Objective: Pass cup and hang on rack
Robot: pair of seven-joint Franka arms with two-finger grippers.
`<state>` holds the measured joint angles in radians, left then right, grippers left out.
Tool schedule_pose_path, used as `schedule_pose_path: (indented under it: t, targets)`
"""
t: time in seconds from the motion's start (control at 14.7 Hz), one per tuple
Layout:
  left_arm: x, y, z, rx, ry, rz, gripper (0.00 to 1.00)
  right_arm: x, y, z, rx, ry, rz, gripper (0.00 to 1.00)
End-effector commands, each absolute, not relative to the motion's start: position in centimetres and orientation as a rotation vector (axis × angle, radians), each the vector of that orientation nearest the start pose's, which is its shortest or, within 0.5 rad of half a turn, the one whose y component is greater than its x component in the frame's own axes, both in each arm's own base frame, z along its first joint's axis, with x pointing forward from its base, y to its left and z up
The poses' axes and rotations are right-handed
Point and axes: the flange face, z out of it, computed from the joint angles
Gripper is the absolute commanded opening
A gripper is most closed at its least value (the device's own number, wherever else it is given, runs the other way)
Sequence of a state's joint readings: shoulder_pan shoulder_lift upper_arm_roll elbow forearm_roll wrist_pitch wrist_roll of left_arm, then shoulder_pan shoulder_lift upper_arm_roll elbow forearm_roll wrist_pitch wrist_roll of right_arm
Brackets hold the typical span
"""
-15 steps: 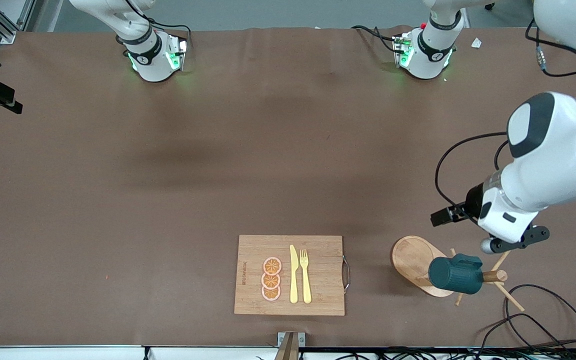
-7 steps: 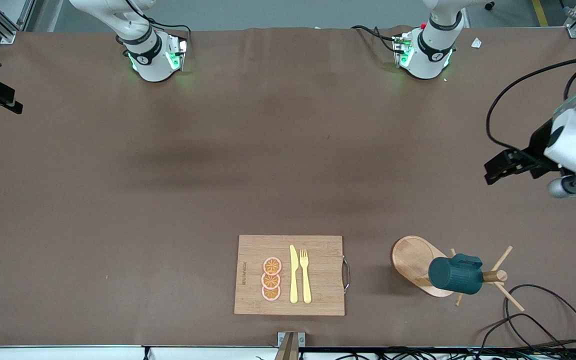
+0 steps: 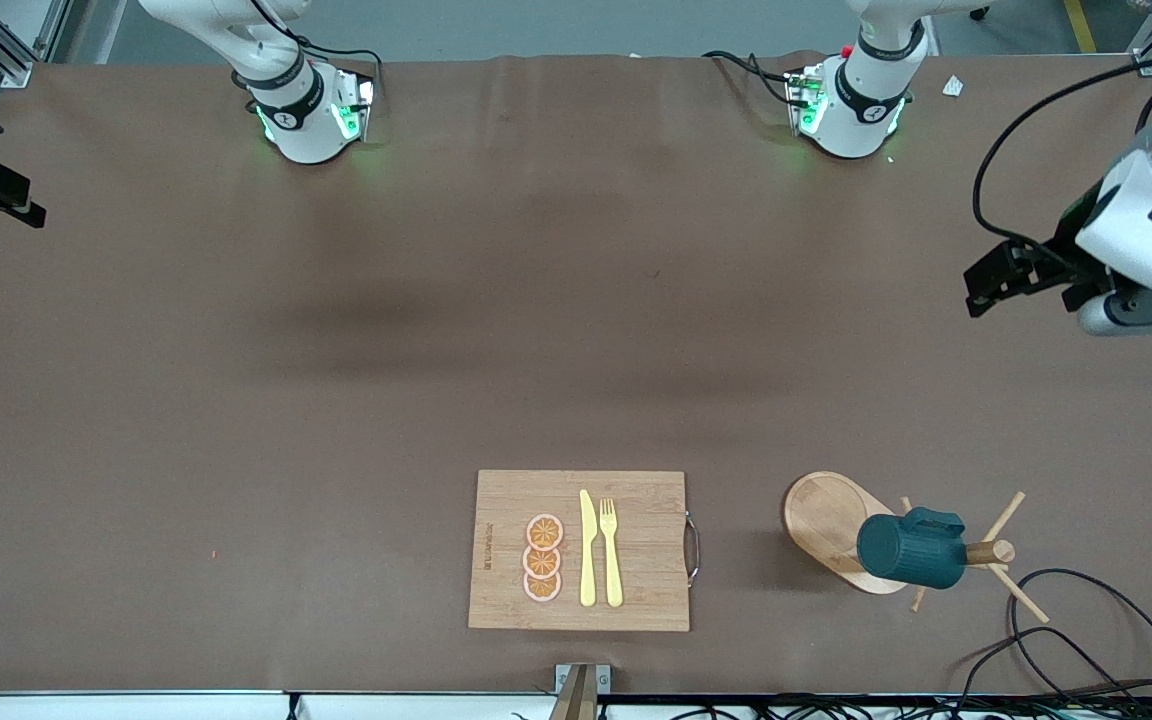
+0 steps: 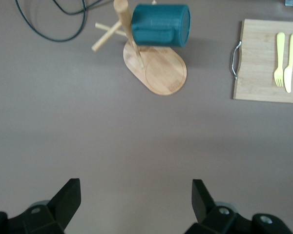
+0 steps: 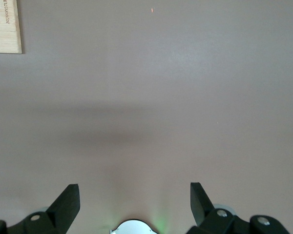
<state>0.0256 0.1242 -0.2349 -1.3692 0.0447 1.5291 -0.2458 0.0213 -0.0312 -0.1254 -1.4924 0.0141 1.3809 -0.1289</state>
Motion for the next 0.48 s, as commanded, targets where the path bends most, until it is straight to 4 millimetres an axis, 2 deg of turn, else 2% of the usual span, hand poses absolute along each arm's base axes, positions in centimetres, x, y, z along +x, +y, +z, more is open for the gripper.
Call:
schedule_pose_path:
  t: [0.0, 0.2, 0.41]
  targets:
    - [54.1, -8.7, 65.1, -3.147, -0.034, -0.04, 1.0, 51.4, -5.4, 66.2, -3.117, -0.059, 0.119, 1.0]
    - [51.1, -8.3, 65.3, -3.154, -0.03, 0.011, 1.0, 51.4, -5.4, 66.3, -3.117, -0.059, 0.117, 1.0]
    - [50.2, -9.0, 65.0, -3.145, -0.019, 0.042, 1.0, 51.4, -5.4, 66.3, -3.117, -0.06, 0.117, 1.0]
